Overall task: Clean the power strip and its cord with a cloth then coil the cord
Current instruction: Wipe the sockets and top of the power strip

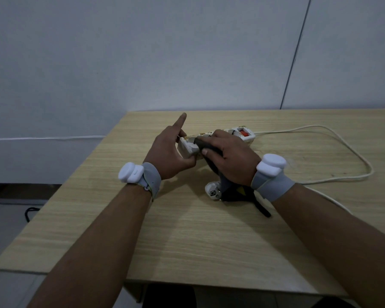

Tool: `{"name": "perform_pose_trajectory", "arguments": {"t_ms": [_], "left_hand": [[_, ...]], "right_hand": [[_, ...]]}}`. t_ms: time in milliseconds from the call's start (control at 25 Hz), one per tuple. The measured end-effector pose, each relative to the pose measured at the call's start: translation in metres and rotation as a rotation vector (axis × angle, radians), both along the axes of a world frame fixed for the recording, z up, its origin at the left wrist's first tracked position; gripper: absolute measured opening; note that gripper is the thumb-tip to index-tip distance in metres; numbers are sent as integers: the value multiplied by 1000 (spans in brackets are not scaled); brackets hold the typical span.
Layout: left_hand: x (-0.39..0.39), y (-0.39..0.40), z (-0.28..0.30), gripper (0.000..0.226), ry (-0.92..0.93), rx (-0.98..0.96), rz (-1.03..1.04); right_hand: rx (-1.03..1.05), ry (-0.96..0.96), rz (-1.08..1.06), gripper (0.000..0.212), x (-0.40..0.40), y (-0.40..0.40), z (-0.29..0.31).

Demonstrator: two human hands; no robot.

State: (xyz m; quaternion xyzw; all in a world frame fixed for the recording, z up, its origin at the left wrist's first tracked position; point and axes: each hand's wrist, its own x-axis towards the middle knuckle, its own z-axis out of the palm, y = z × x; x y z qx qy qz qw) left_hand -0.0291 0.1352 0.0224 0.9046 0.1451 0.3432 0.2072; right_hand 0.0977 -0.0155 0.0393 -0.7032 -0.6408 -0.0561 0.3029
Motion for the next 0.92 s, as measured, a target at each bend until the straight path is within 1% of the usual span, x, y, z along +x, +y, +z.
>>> {"name": "perform_pose_trajectory", "arguments": {"t_ms": [120, 360, 520, 600, 720, 800, 920], "left_hand": [[0, 0, 1, 105, 3, 13, -22], [-1, -1, 0, 107, 28, -15, -37], [2, -3, 0, 102, 1, -14, -17], [1, -3, -1, 103, 3, -15, -24], [-1, -2, -2, 105, 32, -32, -40], [-2, 0, -3, 106, 38, -29, -31], [-1, 0, -2, 105, 25, -28, -35]], "right_hand": [[-64, -28, 31, 38, -6, 5, -3], [-103, -26, 182, 34, -5, 1, 1], [17, 25, 102, 35, -1, -1, 2], [-12, -2, 88, 34, -4, 1, 1], [-77, -23, 152, 28, -5, 1, 1], [-59, 5, 161, 26, -1, -1, 3], [-30, 5, 141, 31, 0, -5, 0]]}}
